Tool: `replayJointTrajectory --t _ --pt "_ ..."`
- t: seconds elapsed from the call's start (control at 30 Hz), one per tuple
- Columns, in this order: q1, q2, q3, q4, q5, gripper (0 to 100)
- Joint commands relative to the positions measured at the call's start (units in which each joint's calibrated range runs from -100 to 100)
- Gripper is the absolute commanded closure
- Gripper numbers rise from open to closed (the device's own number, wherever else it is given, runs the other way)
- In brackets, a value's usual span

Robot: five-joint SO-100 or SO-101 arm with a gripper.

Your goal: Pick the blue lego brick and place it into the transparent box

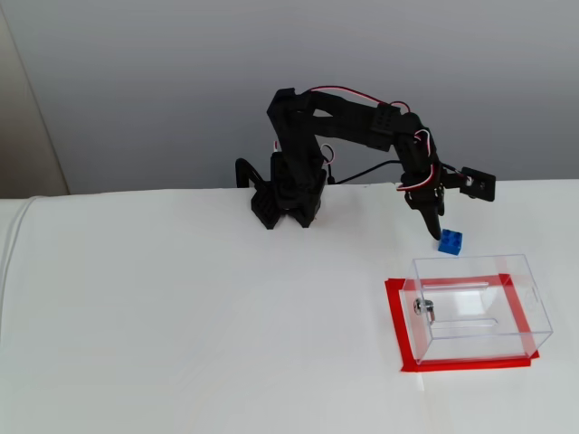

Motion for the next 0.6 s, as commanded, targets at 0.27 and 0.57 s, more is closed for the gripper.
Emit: replayJointTrajectory --t 0.27,0.57 --pt "-6.10 12.83 -13.74 -0.62 -4.01 74" --pt "-6.61 17.58 -13.74 -5.58 -5.47 74"
